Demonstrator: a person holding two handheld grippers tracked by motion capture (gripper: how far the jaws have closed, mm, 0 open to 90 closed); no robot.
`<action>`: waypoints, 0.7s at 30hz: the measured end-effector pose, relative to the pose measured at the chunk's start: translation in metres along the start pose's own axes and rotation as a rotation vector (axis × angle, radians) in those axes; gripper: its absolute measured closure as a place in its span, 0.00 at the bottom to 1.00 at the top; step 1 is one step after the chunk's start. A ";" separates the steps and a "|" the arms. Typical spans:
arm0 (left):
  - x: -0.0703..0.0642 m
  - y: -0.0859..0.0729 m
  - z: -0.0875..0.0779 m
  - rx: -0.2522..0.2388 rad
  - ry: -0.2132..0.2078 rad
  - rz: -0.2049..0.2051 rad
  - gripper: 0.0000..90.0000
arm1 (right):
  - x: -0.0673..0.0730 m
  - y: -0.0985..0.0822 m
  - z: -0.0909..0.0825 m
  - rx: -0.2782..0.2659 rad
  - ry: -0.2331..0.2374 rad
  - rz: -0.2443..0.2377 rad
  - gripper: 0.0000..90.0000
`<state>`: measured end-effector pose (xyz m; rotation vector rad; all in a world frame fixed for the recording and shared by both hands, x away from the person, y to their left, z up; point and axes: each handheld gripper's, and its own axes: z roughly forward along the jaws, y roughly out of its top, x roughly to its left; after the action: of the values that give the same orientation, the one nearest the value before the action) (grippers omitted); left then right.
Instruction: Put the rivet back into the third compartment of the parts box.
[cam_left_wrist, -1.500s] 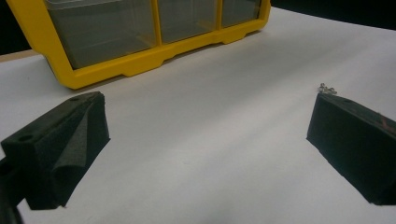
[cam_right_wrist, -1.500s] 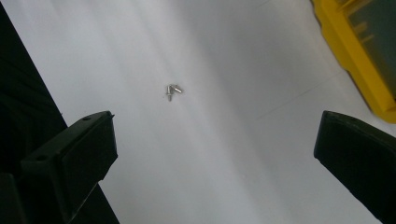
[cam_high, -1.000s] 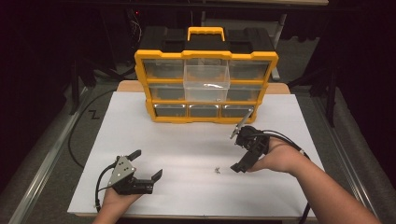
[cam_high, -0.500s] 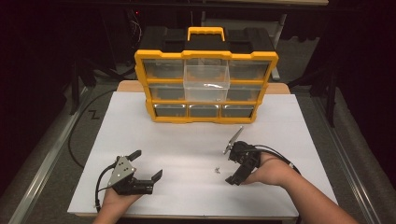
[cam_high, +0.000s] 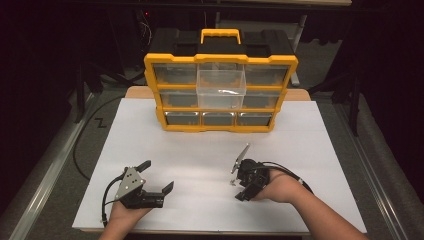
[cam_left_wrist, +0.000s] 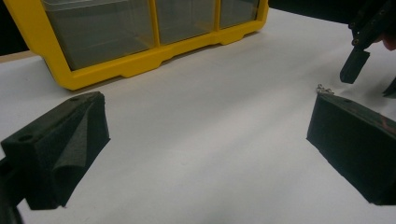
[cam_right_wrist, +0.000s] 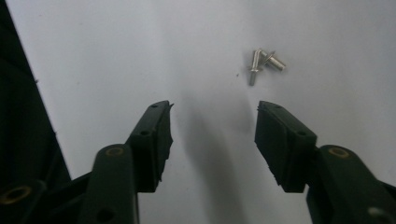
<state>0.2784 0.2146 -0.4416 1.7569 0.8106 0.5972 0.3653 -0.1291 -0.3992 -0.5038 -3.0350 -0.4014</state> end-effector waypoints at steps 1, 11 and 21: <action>0.000 0.000 0.000 -0.001 0.000 0.001 0.00 | -0.001 0.001 0.001 0.004 0.004 0.004 0.58; 0.001 0.000 -0.001 -0.004 0.000 -0.002 0.00 | -0.009 0.016 0.006 0.006 -0.028 -0.004 0.76; 0.001 0.000 -0.002 -0.006 -0.002 -0.001 0.00 | -0.011 0.024 0.012 0.046 -0.030 -0.037 0.86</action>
<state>0.2780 0.2166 -0.4409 1.7512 0.8079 0.5970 0.3839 -0.1072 -0.4056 -0.4565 -3.0780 -0.3280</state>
